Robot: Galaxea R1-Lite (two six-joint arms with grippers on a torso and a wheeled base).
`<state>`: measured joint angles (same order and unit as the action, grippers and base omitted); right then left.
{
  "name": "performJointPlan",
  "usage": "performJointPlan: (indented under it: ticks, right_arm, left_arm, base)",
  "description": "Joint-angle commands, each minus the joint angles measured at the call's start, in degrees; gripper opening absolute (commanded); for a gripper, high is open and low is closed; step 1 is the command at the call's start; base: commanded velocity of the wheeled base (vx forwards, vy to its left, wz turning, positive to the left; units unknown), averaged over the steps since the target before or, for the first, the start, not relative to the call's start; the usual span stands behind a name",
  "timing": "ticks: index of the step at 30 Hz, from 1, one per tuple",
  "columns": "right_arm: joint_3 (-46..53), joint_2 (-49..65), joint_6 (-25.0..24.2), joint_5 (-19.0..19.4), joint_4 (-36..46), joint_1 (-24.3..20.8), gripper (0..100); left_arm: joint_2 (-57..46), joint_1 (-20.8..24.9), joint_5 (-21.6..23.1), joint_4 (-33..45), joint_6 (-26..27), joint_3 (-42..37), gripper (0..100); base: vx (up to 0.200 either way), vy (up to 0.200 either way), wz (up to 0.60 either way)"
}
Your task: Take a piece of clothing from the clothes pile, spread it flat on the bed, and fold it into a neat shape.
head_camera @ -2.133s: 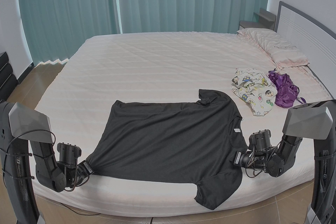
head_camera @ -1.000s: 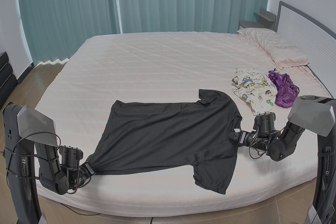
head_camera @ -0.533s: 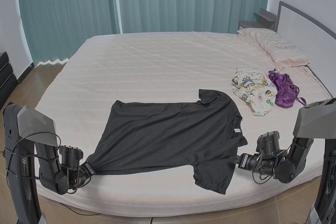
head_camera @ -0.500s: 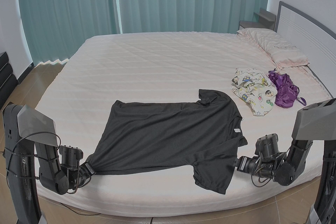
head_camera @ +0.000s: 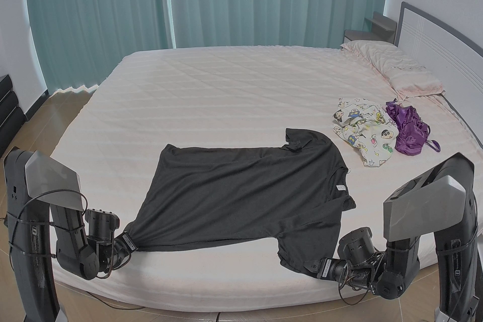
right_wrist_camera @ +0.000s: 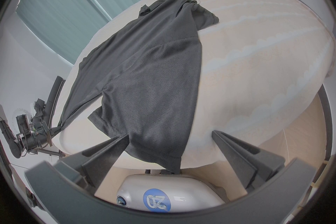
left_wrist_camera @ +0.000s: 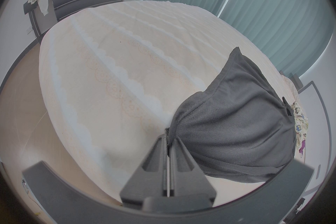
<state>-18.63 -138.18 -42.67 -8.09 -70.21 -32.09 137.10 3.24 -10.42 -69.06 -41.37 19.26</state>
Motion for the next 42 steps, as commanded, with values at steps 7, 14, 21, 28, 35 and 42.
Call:
performJointPlan:
  ticks: [7,14,21,28,35,42]
  right_arm:
    - [-1.2,-1.7,0.0,-0.1,0.4,-0.8,0]
    - [3.7,0.8,0.3,0.4,0.8,0.4,0]
    - [8.8,2.9,3.2,0.8,0.5,3.8,0]
    - [14.0,5.2,8.1,1.2,0.2,6.2,0]
    - [18.6,4.2,10.2,1.2,0.2,5.4,0]
    - [18.6,2.9,9.7,0.5,2.5,3.3,0]
  left_arm:
    - [0.1,0.0,0.0,0.0,0.0,0.0,0]
    - [0.4,0.0,0.0,0.0,0.2,-0.2,0]
    - [0.3,0.1,-0.3,-0.1,0.7,-0.9,0]
    - [-1.7,0.6,-0.2,-2.2,8.1,-7.6,0]
    - [-1.6,3.9,-0.4,-3.9,9.8,-12.1,0]
    - [-1.1,4.9,-0.4,-3.9,11.8,-14.3,0]
  base:
    - [0.000,0.000,0.00]
    - [0.000,0.000,0.00]
    - [0.000,0.000,0.00]
    - [0.000,0.000,0.00]
    - [0.000,0.000,0.00]
    - [0.000,0.000,0.00]
